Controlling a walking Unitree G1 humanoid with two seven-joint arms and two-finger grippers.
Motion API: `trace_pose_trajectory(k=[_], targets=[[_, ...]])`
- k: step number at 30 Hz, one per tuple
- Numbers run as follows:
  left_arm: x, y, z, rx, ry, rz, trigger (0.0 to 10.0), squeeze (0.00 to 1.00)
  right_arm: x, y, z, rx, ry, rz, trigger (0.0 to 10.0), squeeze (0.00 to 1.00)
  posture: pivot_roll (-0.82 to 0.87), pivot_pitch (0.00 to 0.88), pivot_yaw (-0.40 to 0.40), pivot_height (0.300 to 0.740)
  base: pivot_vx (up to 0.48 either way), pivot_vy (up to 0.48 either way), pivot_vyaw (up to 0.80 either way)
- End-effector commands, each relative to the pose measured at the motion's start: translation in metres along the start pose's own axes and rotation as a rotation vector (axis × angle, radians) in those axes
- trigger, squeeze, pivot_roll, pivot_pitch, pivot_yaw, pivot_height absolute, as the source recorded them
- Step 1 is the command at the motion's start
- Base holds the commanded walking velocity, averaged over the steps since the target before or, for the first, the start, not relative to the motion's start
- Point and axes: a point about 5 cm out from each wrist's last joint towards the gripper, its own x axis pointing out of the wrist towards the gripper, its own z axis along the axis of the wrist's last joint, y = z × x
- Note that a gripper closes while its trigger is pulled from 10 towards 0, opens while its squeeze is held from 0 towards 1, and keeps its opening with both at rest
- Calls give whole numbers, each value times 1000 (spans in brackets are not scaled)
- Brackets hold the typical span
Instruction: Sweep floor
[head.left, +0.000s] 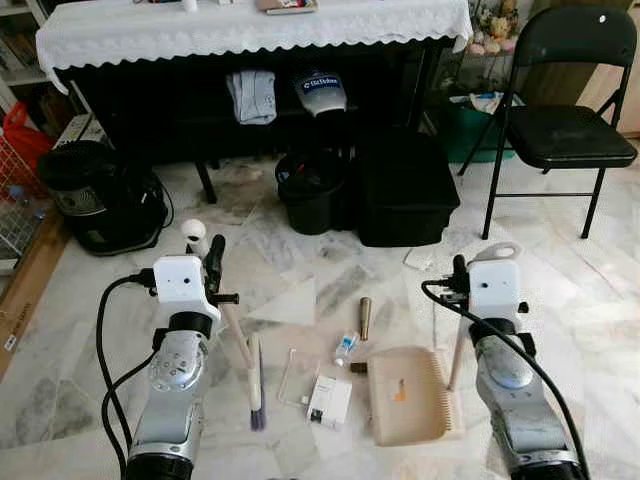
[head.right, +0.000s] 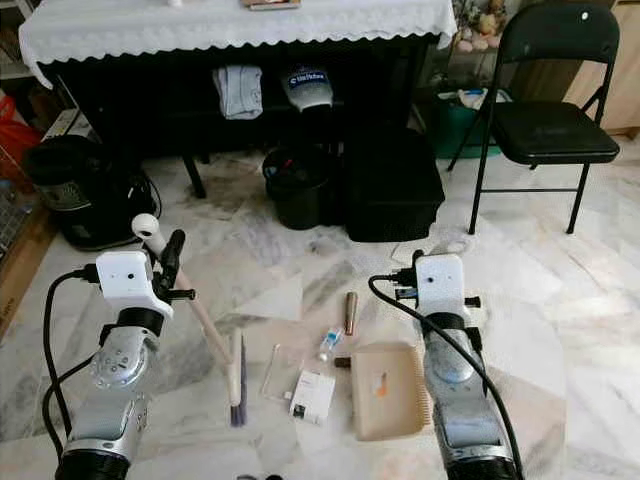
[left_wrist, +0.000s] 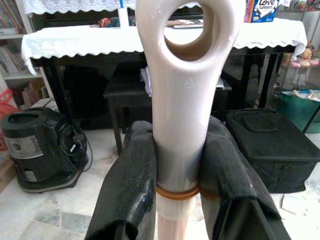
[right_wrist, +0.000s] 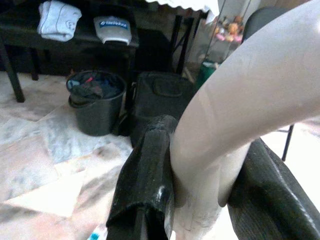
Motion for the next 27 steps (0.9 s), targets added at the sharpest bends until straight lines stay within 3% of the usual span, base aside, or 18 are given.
trace_pose_trajectory(k=[1, 27], targets=[[3, 2, 7, 11, -40, 4, 10000, 0, 2, 2, 6, 5, -37, 5, 10000, 0, 51, 126, 42, 740, 0, 0, 0], [4, 2, 8, 12, -41, 3, 10000, 0, 14, 9, -6, 33, -46, 1, 10000, 0, 59, 129, 46, 740, 0, 0, 0]])
